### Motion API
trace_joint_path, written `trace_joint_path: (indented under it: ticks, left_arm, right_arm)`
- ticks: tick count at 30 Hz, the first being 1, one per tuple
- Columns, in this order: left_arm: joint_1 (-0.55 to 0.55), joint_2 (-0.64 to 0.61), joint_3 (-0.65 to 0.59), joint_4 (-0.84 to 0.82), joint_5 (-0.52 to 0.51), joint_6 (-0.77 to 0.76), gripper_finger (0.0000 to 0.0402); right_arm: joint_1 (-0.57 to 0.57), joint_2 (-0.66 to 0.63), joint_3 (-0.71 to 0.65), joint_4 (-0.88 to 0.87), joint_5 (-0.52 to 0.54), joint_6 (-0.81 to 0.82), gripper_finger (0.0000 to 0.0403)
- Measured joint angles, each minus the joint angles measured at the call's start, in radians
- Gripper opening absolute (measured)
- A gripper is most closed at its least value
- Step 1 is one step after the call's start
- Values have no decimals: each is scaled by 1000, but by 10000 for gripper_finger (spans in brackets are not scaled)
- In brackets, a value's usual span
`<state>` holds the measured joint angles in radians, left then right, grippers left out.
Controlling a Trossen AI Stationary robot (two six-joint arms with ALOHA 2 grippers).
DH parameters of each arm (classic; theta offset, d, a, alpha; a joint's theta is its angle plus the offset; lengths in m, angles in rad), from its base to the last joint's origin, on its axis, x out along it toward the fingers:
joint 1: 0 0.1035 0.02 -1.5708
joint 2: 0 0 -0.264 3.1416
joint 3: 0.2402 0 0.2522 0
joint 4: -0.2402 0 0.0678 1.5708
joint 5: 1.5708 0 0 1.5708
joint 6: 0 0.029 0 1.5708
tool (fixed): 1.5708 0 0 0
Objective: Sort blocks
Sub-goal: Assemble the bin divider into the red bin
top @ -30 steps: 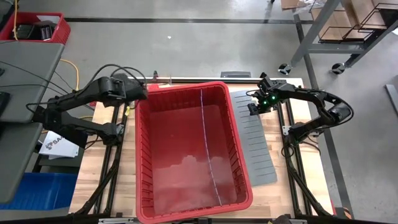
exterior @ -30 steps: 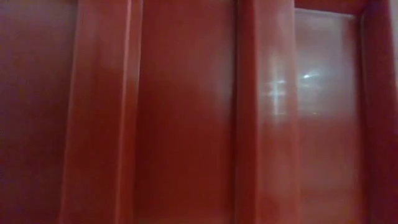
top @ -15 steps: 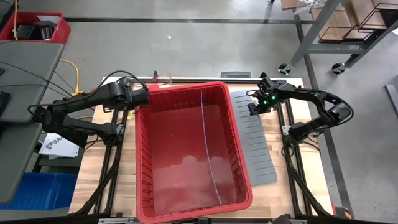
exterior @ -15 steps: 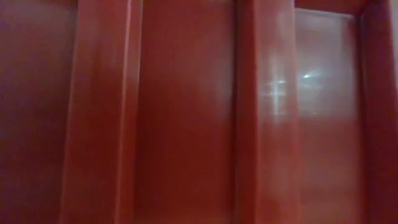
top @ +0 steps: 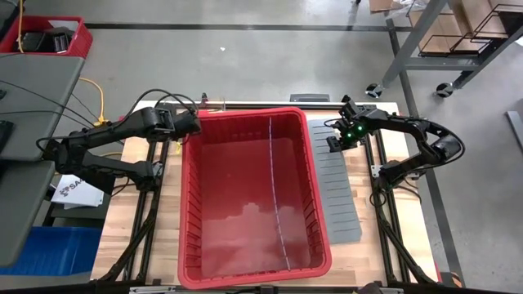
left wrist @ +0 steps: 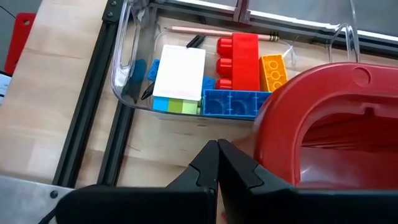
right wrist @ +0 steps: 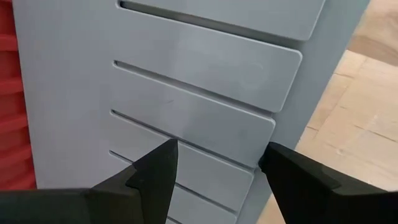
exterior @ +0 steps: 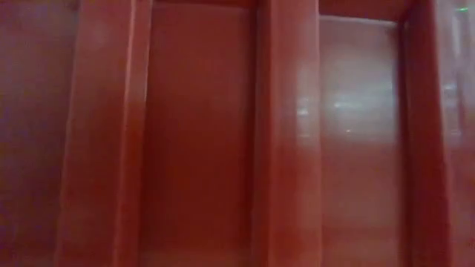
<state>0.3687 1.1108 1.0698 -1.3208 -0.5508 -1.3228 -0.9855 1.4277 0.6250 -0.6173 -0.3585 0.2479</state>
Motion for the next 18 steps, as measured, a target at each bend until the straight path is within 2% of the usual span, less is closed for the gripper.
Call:
trace_joint_path:
  ticks: [8, 18]
  left_arm:
    - [0, 1, 0, -4, -10, 0, 0]
    - [0, 1, 0, -12, -13, 18, 0]
  right_arm:
    - [-3, -7, -2, -2, -90, -19, 227]
    - [-4, -167, -2, -80, -158, -43, 227]
